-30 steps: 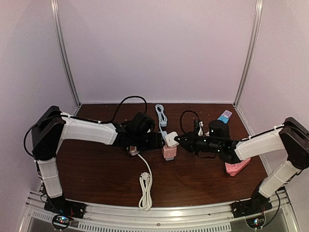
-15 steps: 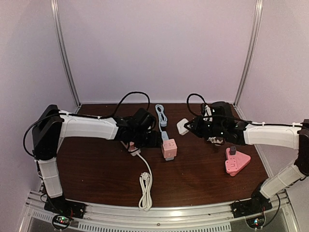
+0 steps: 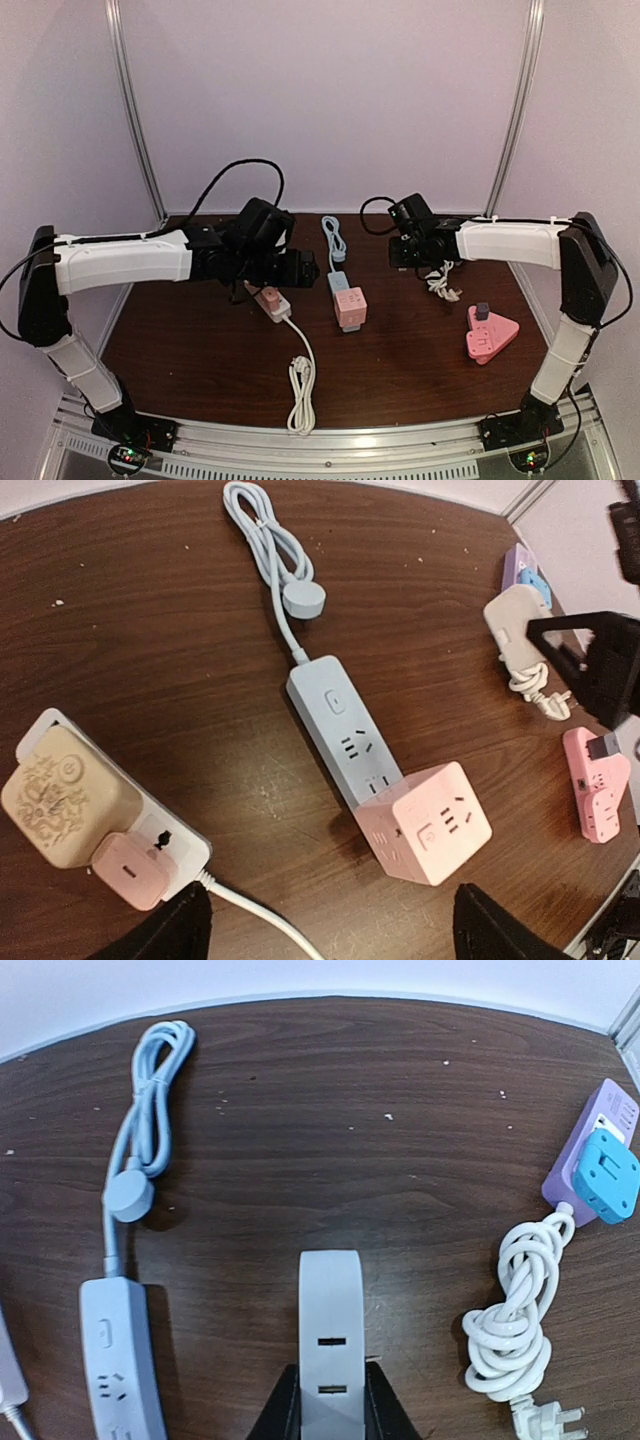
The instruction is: Pull the plug off the socket
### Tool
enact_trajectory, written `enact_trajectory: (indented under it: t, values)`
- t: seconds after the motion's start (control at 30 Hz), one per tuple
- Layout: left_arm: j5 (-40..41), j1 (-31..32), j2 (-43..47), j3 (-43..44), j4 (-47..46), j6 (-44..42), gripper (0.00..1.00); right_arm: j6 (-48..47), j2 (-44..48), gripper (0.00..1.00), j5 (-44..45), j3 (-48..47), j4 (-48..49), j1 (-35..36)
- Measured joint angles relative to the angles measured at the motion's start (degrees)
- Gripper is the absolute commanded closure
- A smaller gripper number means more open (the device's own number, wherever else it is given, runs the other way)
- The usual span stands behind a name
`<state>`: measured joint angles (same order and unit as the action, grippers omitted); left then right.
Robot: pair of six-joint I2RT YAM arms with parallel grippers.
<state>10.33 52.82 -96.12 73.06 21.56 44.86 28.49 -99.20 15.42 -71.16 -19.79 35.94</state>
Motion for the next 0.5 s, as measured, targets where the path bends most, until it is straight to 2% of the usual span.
enact_trajectory:
  t: [0.17,0.23,0.5]
  values:
    - [1.49,-0.22,9.11,-5.2,1.07,0.02,0.14,-5.46,-9.9,1.0,7.82,-7.15,-3.98,-0.33]
    - [1.81,-0.52,11.58,-7.02,1.68,0.02,0.14,-7.26,-12.85,0.96,10.32,-9.01,-5.05,-0.37]
    - [2.71,-1.36,16.76,-10.64,4.2,0.0,0.14,-12.17,-20.26,0.92,16.79,-13.62,-7.78,-0.61]
